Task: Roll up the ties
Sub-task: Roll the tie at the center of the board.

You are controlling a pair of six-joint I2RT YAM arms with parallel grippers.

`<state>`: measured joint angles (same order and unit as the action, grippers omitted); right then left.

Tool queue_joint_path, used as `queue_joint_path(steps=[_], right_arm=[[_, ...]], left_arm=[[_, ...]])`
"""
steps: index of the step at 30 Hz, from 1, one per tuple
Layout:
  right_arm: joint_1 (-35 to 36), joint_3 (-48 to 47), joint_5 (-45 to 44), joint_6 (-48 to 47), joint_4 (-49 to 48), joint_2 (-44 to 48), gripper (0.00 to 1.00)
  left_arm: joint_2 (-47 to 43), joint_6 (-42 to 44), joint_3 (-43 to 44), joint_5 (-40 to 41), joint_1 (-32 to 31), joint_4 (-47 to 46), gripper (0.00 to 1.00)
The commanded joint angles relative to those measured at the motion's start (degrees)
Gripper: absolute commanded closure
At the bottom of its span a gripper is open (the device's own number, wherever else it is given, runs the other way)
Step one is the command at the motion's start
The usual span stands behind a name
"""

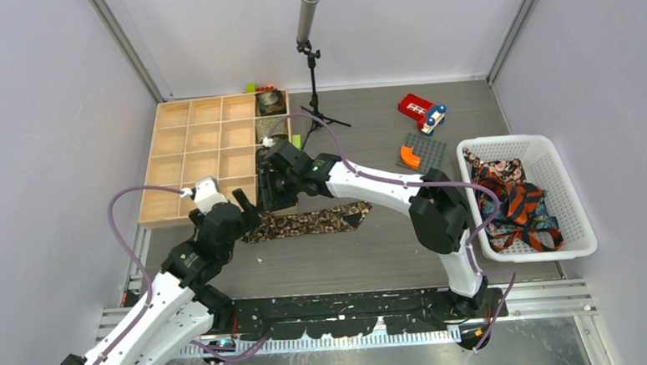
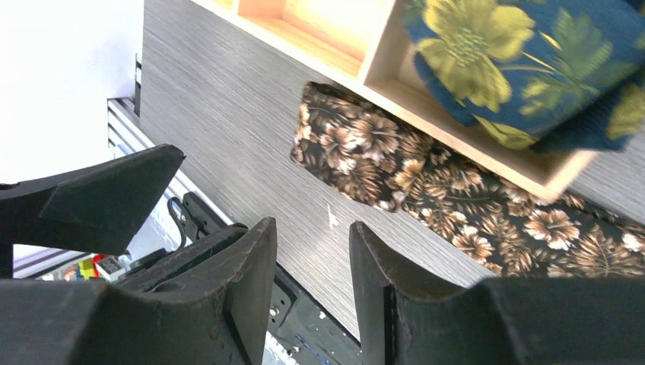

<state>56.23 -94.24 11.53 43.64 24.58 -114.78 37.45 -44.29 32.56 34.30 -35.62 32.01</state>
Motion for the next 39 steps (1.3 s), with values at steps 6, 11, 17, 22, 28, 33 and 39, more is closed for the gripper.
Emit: queue_joint_path(steps=[6, 11, 17, 22, 28, 33, 39], right_arm=[[2.9, -15.1, -3.1, -3.4, 7.3, -9.8, 0.63], [3.0, -16.4, -2.7, -3.9, 7.6, -13.2, 0.71], [2.9, -14.0, -4.3, -4.9, 7.5, -13.2, 0.75], [2.9, -11.6, -5.5, -5.6, 7.3, -11.7, 0.78], [2.6, -8.8, -7.3, -5.9, 7.0, -10.1, 0.79], [2.1, -5.6, -7.5, -5.8, 5.7, -8.9, 0.81], [1.4, -2.4, -6.8, -5.1, 3.7, -7.6, 0.81]], left_arm=[[-5.6, 2.5, -2.4, -7.5, 11.5, 5.3, 0.14], [-5.9, 3.8, -3.2, -11.9, 16.1, 5.0, 0.15], [-3.9, 3.9, -4.2, -14.5, 17.3, 3.4, 0.16], [-2.3, 4.0, -4.6, -15.8, 17.8, 2.4, 0.18], [0.0, 3.8, -5.6, -19.2, 19.5, 0.6, 0.17], [3.4, 4.5, -6.8, -26.6, 22.7, -3.6, 0.15], [8.9, 5.0, -10.6, -38.7, 27.5, -12.8, 0.18]])
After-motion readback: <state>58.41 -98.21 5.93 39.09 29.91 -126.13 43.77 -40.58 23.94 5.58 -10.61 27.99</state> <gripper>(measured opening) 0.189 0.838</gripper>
